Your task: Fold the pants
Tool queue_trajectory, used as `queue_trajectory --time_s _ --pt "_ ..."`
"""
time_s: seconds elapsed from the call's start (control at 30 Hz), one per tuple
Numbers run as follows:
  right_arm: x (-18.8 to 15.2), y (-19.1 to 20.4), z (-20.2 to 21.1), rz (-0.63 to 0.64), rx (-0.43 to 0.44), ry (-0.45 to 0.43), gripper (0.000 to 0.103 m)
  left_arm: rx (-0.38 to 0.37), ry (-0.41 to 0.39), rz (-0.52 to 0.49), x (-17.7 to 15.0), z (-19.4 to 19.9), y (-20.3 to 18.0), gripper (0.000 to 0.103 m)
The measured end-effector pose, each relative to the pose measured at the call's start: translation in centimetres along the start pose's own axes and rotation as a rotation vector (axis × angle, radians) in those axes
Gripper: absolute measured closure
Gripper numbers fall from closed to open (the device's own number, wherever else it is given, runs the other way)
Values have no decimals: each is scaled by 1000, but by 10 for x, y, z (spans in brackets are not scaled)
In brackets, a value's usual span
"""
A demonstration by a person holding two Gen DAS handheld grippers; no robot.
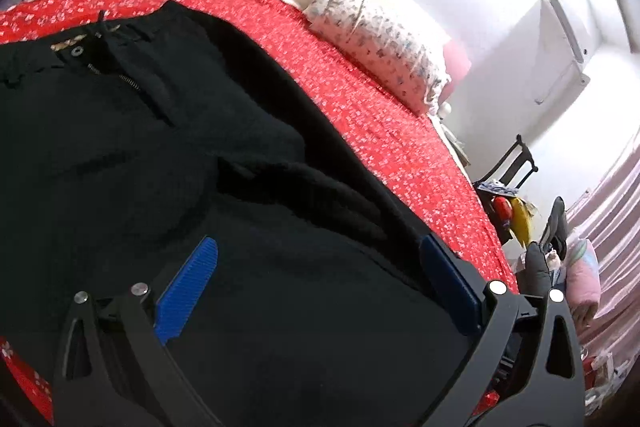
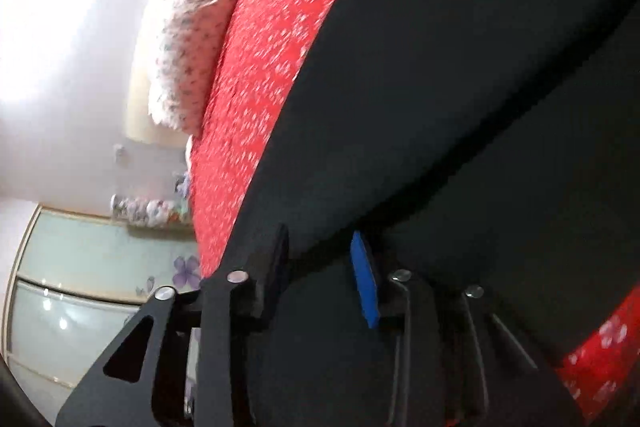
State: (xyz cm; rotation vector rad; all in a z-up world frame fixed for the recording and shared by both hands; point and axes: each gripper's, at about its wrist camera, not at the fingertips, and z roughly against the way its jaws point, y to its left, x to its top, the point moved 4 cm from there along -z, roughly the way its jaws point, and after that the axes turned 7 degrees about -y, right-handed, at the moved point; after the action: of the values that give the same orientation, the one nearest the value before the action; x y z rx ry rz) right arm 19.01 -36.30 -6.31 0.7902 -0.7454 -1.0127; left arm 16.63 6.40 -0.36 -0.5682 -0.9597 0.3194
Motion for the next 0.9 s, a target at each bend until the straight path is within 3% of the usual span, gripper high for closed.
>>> queue_trajectory --time_s 0.13,0.17,0.23,0.33,0.47,0.57,0.67,0.8,0.9 --pt "6 4 -2 34 7 -56 75 11 31 -16 -1 -4 1 2" --pt "8 5 -2 56 16 -71 89 9 24 -12 0 -3 1 2" --pt "12 1 1 63 51 -87 98 6 24 -1 0 -2 3 2" --pt "12 -8 7 0 136 -63 99 -17 17 37 0 0 7 2" --pt "8 -3 26 15 206 -58 99 -54 3 82 5 4 12 2" --pt "-3 -8 37 34 205 -35 99 -69 42 105 8 4 16 2" --pt "-7 -18 27 68 122 7 99 -66 47 156 27 2 22 2" --pt "-7 -20 23 89 88 27 99 41 -4 198 70 -10 33 2" --pt "-6 -18 19 93 75 39 99 180 75 80 102 -48 32 2"
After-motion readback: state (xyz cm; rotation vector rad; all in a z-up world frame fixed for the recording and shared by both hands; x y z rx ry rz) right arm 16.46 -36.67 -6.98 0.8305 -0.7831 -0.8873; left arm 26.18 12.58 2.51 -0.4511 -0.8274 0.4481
